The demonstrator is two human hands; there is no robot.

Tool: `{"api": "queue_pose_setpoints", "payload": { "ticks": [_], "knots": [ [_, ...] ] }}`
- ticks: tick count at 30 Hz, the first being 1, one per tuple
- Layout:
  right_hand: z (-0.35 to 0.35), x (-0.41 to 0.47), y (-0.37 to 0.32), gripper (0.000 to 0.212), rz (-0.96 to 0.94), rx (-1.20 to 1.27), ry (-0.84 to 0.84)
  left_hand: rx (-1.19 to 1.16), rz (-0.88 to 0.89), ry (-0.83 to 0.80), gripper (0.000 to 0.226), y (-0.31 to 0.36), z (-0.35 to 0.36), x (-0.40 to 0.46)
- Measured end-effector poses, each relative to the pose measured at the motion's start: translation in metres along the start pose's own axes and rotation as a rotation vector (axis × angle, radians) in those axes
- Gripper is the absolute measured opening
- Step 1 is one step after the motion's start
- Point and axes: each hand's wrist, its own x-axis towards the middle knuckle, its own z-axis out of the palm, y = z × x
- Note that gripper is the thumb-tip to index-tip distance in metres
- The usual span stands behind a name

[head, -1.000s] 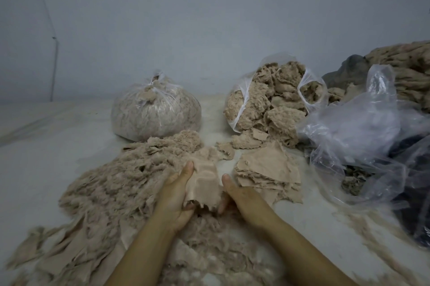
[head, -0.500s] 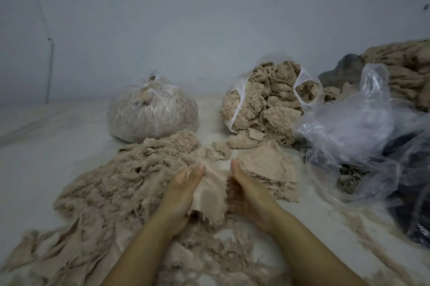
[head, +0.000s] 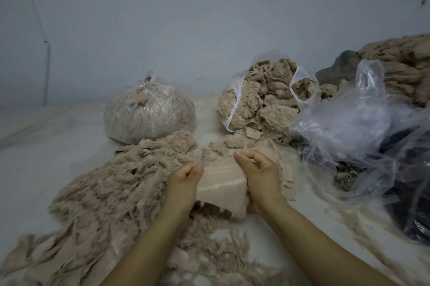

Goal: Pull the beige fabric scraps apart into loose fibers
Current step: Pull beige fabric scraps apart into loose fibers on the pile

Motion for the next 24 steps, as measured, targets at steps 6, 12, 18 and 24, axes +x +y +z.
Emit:
{"api": "queue_pose_setpoints", "payload": {
  "ticks": [6, 12, 18, 24],
  "knots": [
    [-0.013, 0.009, -0.001, 0.030, 0.049, 0.032, 0.071, 0.006, -0.113, 0.125, 0.037, -0.001, 0.003, 0.012],
    [-0.021, 0.012, -0.006, 0.046, 0.005, -0.337, -0.215, 0.205, -0.027, -0.053, 0.026, 0.006, -0.001, 0.009],
    [-0.012, 0.000, -0.001, 0.057, 0.105, -0.281, -0.405, 0.018, -0.157, -0.264, 0.024, 0.015, 0.020, 0.006],
    [-0.015, -0.006, 0.009, 0.052, 0.097, -0.314, -0.430, 0.102, -0.030, -0.117, 0.027, -0.002, 0.022, 0.005]
  ]
}}
